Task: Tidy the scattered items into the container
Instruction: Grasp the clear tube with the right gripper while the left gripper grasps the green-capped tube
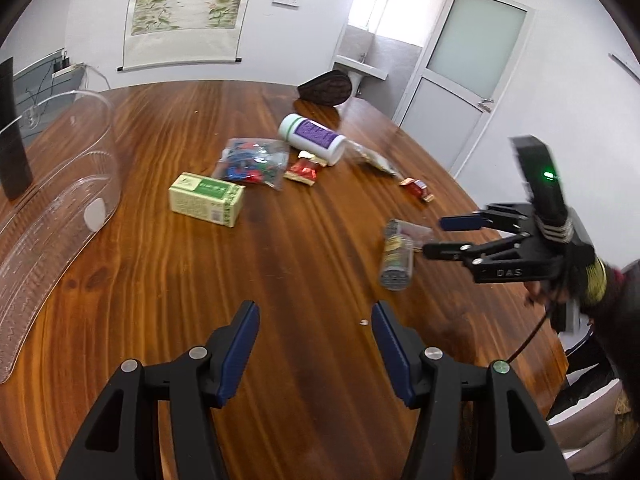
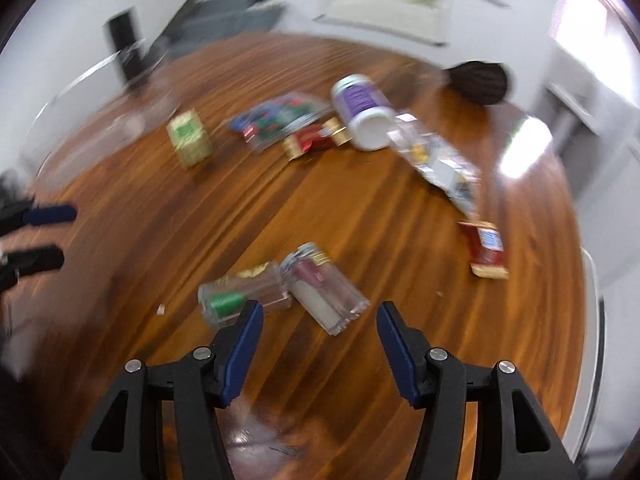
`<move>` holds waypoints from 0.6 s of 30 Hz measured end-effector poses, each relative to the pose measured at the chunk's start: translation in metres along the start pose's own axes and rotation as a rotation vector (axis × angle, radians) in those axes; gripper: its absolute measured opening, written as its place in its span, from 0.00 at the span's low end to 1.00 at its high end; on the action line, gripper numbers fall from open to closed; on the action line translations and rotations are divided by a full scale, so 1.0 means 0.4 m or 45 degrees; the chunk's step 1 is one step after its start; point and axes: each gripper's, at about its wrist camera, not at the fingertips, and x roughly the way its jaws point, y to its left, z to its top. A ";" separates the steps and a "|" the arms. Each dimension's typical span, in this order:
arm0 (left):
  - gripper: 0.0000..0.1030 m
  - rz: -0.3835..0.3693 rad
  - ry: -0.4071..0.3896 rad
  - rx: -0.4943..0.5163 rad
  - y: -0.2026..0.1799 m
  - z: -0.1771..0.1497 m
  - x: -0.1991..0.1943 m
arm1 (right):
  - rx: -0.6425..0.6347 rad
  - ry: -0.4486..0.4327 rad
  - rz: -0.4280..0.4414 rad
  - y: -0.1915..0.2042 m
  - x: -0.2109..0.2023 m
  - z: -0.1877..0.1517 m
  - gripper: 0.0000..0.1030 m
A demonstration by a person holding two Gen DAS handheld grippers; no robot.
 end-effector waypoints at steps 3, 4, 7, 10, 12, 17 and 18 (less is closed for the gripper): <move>0.58 -0.010 0.002 -0.018 -0.014 0.001 0.005 | -0.143 0.080 0.045 0.001 0.031 0.014 0.51; 0.58 -0.008 0.006 -0.028 -0.018 0.001 0.007 | -0.177 0.095 0.052 0.001 0.038 0.017 0.47; 0.58 0.006 0.012 -0.048 -0.024 0.004 0.013 | -0.266 0.131 0.063 -0.003 0.059 0.028 0.44; 0.58 0.022 0.016 -0.067 -0.030 0.008 0.019 | -0.337 0.147 0.071 -0.007 0.073 0.040 0.44; 0.58 0.033 0.019 -0.079 -0.034 0.011 0.023 | -0.360 0.153 0.088 -0.010 0.084 0.050 0.44; 0.58 0.034 0.053 -0.048 -0.056 0.031 0.065 | -0.376 0.165 0.139 -0.018 0.107 0.061 0.44; 0.58 0.031 0.063 -0.038 -0.061 0.036 0.077 | -0.374 0.165 0.146 -0.019 0.109 0.060 0.44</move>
